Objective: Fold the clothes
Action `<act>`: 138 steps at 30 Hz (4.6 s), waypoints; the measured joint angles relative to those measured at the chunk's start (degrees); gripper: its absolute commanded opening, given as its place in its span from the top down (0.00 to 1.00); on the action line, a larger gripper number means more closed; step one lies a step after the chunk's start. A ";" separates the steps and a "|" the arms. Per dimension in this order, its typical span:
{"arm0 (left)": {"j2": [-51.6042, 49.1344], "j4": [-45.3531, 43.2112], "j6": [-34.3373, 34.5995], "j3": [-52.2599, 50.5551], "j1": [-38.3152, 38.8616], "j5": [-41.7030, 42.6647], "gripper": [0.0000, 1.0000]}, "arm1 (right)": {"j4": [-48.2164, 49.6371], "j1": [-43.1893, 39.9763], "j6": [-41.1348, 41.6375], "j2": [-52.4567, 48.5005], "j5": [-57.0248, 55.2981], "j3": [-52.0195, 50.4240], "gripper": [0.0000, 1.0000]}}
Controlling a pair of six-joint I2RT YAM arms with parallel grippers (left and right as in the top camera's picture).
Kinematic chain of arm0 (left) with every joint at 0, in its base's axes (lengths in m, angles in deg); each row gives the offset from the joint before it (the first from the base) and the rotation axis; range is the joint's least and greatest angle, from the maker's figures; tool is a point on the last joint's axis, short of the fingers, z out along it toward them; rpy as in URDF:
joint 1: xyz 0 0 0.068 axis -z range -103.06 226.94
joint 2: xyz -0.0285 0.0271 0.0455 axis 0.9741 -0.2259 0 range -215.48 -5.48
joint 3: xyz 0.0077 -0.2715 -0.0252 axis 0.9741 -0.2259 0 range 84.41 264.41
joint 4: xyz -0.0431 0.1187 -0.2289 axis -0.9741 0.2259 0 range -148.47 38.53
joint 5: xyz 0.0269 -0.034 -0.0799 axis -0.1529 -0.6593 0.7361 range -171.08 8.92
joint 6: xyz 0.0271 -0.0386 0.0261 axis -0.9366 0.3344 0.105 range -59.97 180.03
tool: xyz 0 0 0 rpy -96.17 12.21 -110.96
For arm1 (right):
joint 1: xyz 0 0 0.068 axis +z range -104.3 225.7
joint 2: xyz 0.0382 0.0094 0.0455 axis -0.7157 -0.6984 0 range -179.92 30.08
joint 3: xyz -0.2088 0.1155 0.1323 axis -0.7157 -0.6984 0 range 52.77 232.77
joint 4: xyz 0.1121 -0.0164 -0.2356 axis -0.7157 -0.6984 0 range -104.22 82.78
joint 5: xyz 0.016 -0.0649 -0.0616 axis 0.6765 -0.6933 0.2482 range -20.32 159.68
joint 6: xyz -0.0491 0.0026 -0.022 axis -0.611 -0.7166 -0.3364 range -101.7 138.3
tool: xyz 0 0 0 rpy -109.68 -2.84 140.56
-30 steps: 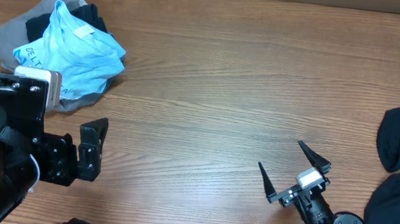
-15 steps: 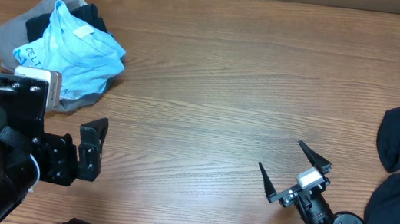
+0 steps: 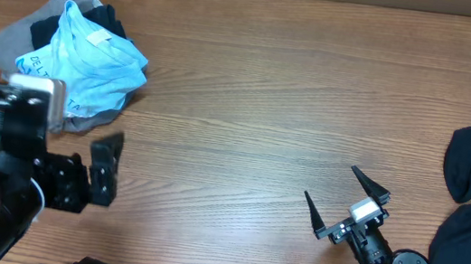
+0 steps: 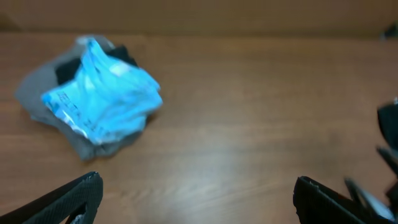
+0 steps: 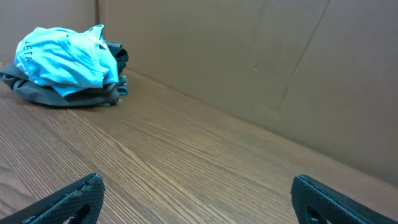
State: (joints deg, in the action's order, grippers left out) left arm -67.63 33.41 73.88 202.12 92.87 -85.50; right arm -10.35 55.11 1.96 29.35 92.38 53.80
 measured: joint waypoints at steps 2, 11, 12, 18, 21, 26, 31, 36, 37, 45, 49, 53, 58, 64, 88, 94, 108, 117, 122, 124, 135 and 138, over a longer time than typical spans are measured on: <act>2.40 -6.62 0.17 -4.39 -2.05 -0.24 0.00 | 0.04 0.00 -0.02 0.00 0.02 0.00 0.00; 17.88 -41.57 1.01 -39.52 -6.86 -0.57 0.00 | 0.04 0.00 -0.02 0.00 0.02 0.00 0.00; 19.93 -44.68 1.05 -44.17 -7.43 -0.57 0.00 | 0.00 0.00 -0.02 0.00 0.00 0.00 0.00; 33.99 -56.46 1.11 -67.04 -9.97 0.17 0.00 | -0.04 0.00 -0.02 0.00 0.00 0.00 0.00; 42.16 -60.13 1.11 -76.87 -10.95 0.33 0.00 | -0.04 0.00 -0.02 0.00 0.02 0.00 0.00; 52.46 -73.35 1.27 -92.65 -13.35 0.37 0.00 | -0.04 0.00 -0.02 0.00 0.00 0.00 0.00; 58.38 -83.58 3.61 -106.03 -13.42 0.83 0.00 | -0.07 0.00 0.00 0.00 0.02 0.00 0.00; 60.96 -87.91 7.52 -113.77 -13.42 1.01 0.00 | -0.04 0.00 0.00 0.00 0.02 0.00 0.00; 61.05 -88.59 8.37 -114.88 -13.42 1.01 0.00 | -0.07 0.00 -0.02 0.00 0.00 0.00 0.00; 61.13 -87.62 11.80 -117.22 -13.42 1.18 0.00 | -0.07 0.00 -0.02 0.00 0.02 0.00 0.00; 61.13 -87.62 12.22 -117.22 -13.42 1.18 0.00 | -0.04 0.00 0.00 0.00 0.02 0.00 0.00; 61.13 -87.62 12.61 -117.22 -13.42 1.18 0.00 | -0.04 0.00 -0.02 0.00 0.00 0.00 0.00; 61.13 -87.62 12.83 -117.22 -13.42 1.18 0.00 | -0.04 0.00 -0.02 0.00 0.00 0.00 0.00; 61.16 -87.62 12.83 -117.22 -13.42 1.18 0.00 | -0.04 -0.02 0.00 0.00 0.02 0.00 0.00; 61.13 -87.62 12.83 -117.22 -13.42 1.18 0.00 | -0.07 0.00 -0.04 0.00 0.00 0.00 0.00; 61.13 -87.62 12.83 -117.22 -13.42 1.20 0.00 | -0.04 0.00 -0.02 0.00 0.00 0.00 0.00; 61.13 -87.62 12.83 -117.22 -13.42 1.18 0.00 | -0.04 0.00 0.00 0.00 0.02 0.00 0.00; 61.13 -87.62 12.83 -117.22 -13.42 1.18 0.00 | -0.04 0.00 0.00 0.00 0.02 0.00 0.00; 61.13 -87.62 12.83 -117.22 -13.42 1.18 0.00 | -0.04 0.00 -0.04 0.00 0.02 0.00 0.00; 61.13 -87.62 12.83 -117.22 -13.42 1.18 0.00 | -0.04 0.00 -0.04 0.00 0.02 0.00 0.00; 61.13 -87.62 12.83 -117.22 -13.42 1.18 0.00 | -0.07 0.00 0.00 0.00 0.00 0.00 0.00; 61.13 -87.62 12.83 -117.22 -13.42 1.20 0.00 | -0.04 0.00 0.00 0.00 0.02 0.00 0.00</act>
State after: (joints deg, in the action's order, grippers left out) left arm -6.50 -54.22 86.71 84.91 79.45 -84.30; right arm -10.40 55.11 1.96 29.35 92.40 53.80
